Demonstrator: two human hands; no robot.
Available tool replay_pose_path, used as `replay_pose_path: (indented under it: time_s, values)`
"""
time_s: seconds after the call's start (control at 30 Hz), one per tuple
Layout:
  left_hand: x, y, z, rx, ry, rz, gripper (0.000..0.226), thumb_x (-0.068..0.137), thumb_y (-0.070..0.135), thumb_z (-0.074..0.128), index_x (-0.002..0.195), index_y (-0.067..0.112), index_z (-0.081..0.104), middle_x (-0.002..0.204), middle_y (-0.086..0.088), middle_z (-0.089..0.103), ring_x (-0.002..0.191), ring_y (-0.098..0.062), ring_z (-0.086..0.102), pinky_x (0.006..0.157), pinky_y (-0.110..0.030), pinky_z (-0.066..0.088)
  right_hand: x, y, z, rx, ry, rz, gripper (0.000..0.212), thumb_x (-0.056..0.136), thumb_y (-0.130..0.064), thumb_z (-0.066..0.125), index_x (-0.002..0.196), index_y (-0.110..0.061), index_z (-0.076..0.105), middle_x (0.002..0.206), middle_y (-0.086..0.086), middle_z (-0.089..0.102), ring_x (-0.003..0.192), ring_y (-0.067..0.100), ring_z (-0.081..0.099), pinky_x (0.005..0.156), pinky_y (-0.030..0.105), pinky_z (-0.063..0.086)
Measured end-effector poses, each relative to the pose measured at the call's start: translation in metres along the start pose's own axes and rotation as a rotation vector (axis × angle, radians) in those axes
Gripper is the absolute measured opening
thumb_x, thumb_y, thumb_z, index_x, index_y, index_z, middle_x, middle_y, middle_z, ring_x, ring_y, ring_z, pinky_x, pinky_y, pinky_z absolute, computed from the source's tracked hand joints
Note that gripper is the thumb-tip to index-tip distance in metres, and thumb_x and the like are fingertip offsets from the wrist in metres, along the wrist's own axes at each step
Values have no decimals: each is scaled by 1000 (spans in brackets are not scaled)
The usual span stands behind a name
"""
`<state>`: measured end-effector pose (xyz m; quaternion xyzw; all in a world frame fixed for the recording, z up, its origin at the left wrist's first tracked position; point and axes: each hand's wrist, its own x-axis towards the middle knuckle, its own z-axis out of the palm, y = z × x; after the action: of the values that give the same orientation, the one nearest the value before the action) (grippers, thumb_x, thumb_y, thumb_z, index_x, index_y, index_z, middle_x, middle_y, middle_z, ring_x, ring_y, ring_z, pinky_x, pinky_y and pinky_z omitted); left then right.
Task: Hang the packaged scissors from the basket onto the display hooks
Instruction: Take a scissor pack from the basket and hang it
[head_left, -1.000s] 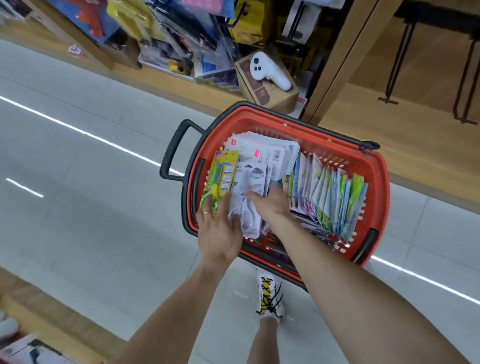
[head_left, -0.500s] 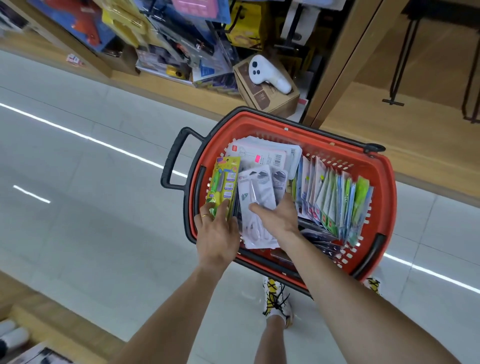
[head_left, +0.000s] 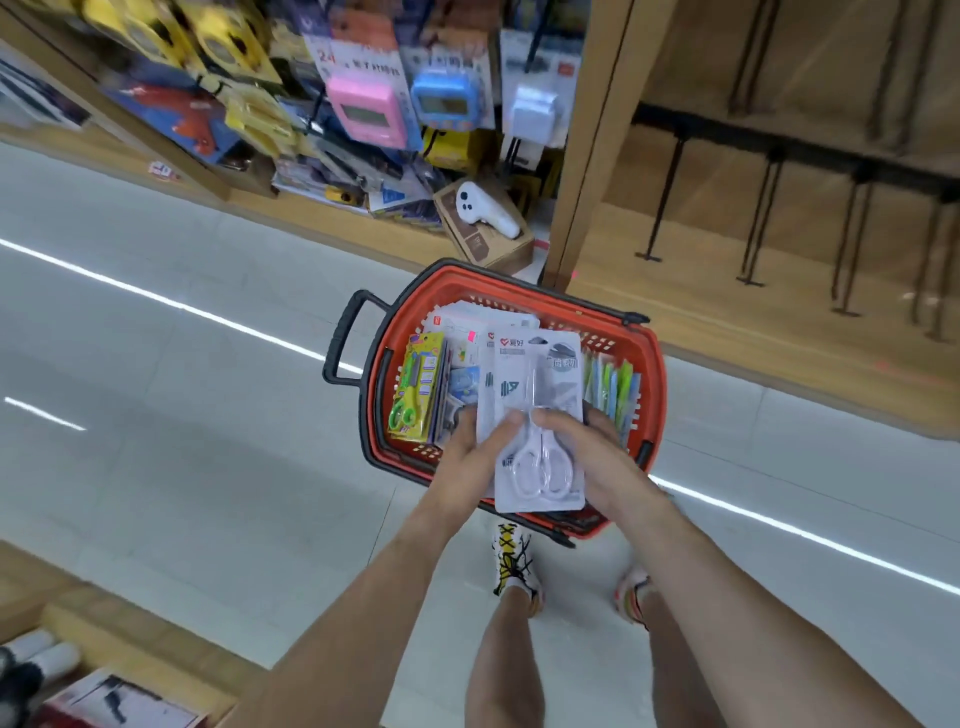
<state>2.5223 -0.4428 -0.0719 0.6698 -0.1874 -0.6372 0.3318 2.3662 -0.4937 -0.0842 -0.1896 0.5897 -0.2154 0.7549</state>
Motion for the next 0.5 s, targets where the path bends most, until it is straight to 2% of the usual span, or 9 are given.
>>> replay_pose_path:
  time_s: [0.07, 0.17, 0.23, 0.33, 0.4, 0.5]
  values:
    - [-44, 43, 19, -51, -71, 42, 41, 102, 33, 67, 142, 26, 61, 129, 4, 75, 119, -16, 72, 104, -39, 56, -46, -35, -1, 27, -13, -38, 53, 84, -10, 81, 133, -12, 63, 115, 12, 78, 105, 31, 76, 91, 45, 60]
    - [-107, 103, 43, -92, -125, 120, 43, 102, 33, 68, 143, 24, 62, 132, 1, 74, 124, -20, 70, 109, -43, 52, -124, -93, 2, 34, -13, -137, 71, 74, -15, 87, 138, -14, 55, 121, 14, 75, 109, 36, 74, 98, 56, 57]
    - [-146, 141, 58, -96, -116, 180, 42, 102, 31, 69, 142, 24, 63, 134, -1, 73, 126, -23, 68, 112, -47, 50, -176, -129, 3, 29, 10, -218, 63, 78, -16, 89, 133, -14, 59, 118, 13, 76, 106, 36, 75, 95, 54, 58]
    - [-197, 196, 83, -118, -140, 274, 39, 104, 23, 66, 142, 19, 62, 133, -7, 73, 124, -29, 69, 109, -51, 53, -250, -176, 3, -56, 77, -375, 52, 77, -30, 90, 122, -13, 69, 110, 9, 79, 101, 32, 76, 93, 53, 60]
    - [-228, 230, 99, -78, -154, 339, 39, 102, 26, 68, 141, 22, 64, 132, -6, 74, 122, -28, 71, 107, -50, 54, -293, -203, 2, -71, 153, -487, 51, 75, -36, 90, 118, -17, 70, 107, 1, 80, 98, 24, 77, 88, 46, 62]
    - [-267, 276, 122, -37, -167, 423, 37, 100, 26, 71, 136, 22, 67, 128, -4, 76, 119, -27, 73, 103, -47, 57, -344, -238, -3, -32, 217, -623, 48, 79, -26, 89, 119, -21, 64, 106, -6, 78, 94, 9, 76, 73, 26, 60]
